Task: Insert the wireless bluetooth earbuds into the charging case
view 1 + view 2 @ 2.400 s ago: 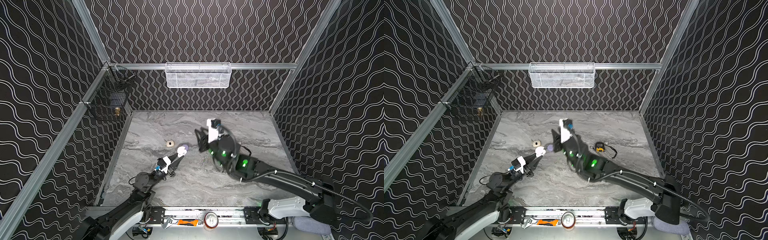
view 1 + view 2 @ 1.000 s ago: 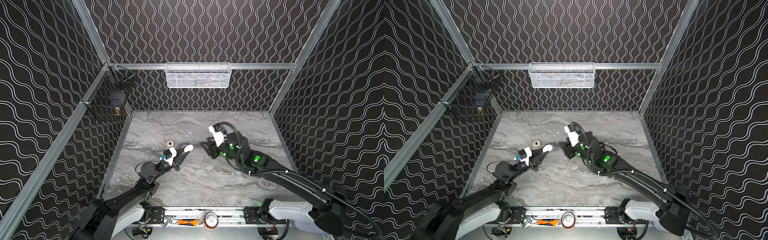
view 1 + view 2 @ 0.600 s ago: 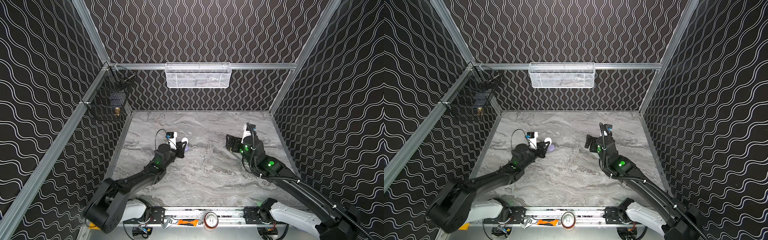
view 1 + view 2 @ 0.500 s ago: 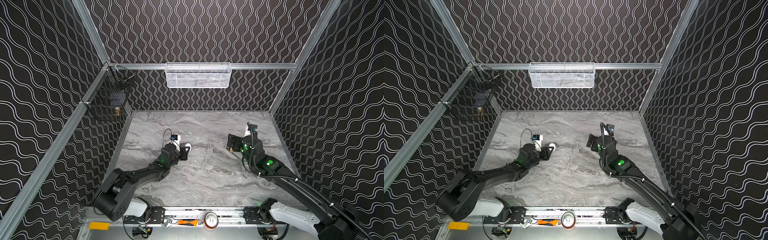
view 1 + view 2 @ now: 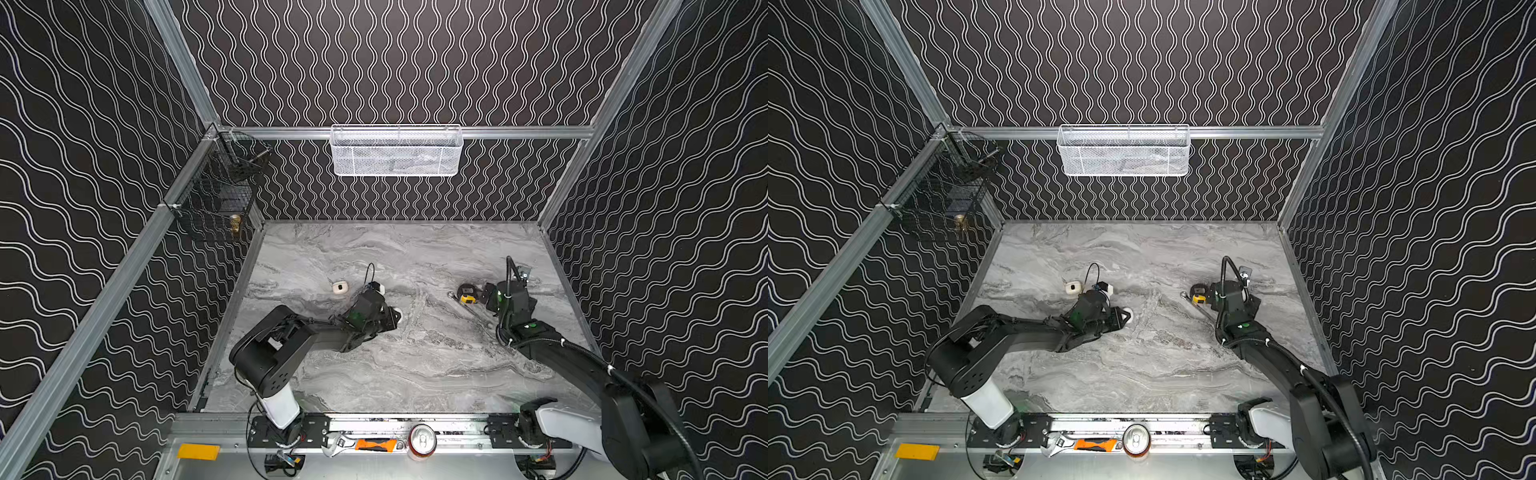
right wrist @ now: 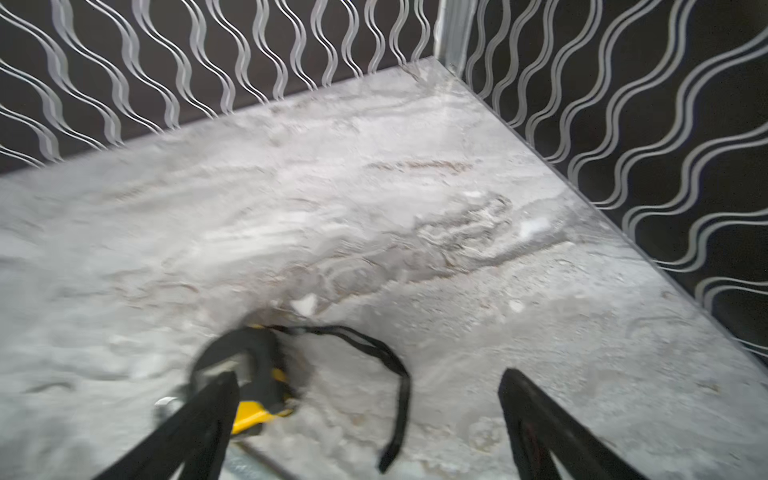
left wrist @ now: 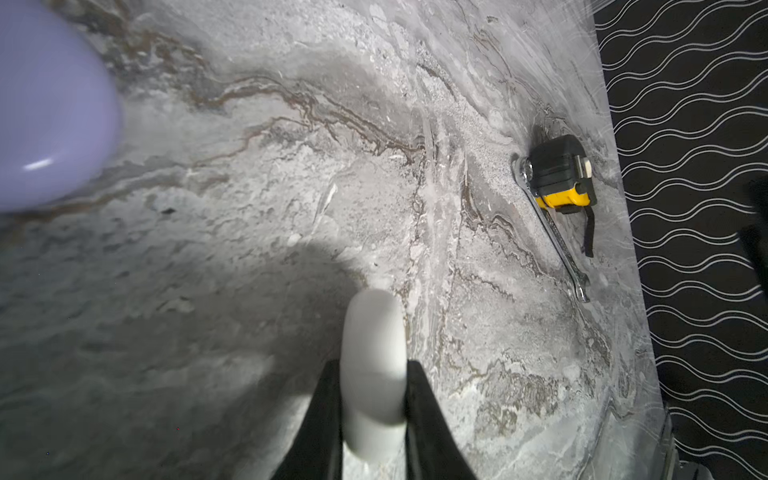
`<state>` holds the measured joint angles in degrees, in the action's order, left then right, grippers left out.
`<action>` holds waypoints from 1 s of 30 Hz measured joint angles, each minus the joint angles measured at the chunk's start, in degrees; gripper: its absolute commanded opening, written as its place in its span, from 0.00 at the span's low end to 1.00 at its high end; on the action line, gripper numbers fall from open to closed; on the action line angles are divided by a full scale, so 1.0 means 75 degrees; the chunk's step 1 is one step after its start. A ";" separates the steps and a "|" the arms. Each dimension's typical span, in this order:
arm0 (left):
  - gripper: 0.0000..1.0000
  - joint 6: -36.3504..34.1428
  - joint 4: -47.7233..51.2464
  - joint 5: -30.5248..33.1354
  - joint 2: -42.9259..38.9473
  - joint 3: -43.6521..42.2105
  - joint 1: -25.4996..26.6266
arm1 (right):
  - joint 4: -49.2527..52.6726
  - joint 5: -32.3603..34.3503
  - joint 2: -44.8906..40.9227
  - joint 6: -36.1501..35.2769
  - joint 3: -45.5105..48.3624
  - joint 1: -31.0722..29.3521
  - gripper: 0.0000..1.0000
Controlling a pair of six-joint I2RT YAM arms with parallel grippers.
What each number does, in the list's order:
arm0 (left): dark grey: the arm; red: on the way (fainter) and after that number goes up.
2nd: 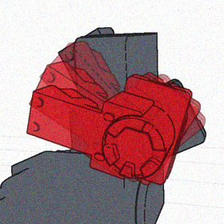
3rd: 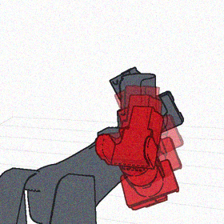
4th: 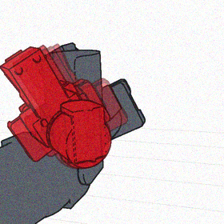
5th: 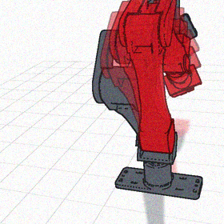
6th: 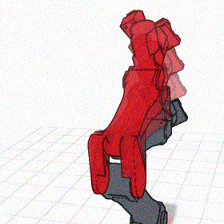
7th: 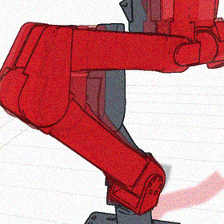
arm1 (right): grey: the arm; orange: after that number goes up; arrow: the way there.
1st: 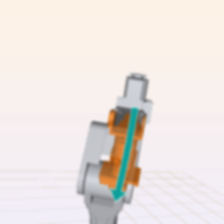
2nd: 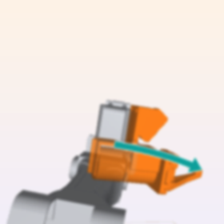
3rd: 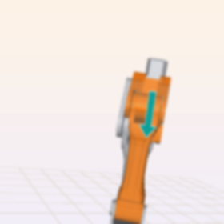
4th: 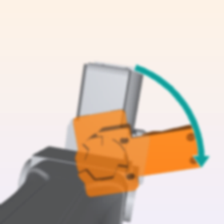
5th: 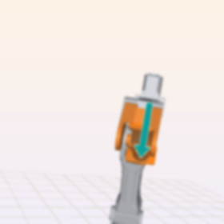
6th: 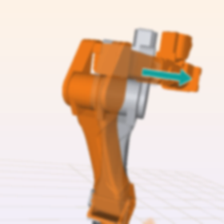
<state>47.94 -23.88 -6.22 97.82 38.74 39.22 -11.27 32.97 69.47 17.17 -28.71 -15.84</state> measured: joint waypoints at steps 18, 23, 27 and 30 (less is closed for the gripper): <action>0.98 -0.4106 0.2739 0.3051 -0.3378 -0.0358 -0.3016 | -0.5493 -0.1314 0.1233 -0.2192 0.1801 0.1364 0.99; 0.98 -0.5362 0.0953 0.3759 -0.2935 -0.1687 -0.3966 | -0.6543 -0.2256 0.2361 -0.2017 0.2113 0.2436 1.00; 0.99 -0.5668 -0.1093 0.3386 -0.2110 -0.2460 -0.4972 | -0.7251 -0.2524 0.2460 -0.2011 0.1993 0.2282 1.00; 0.99 -0.5837 -0.3497 0.2390 -0.1224 -0.3302 -0.5429 | -0.7207 -0.2541 0.2425 -0.2005 0.1888 0.2221 1.00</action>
<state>4.16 -50.11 11.70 88.64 13.98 -1.50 -65.32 13.91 87.66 2.13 -14.55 0.82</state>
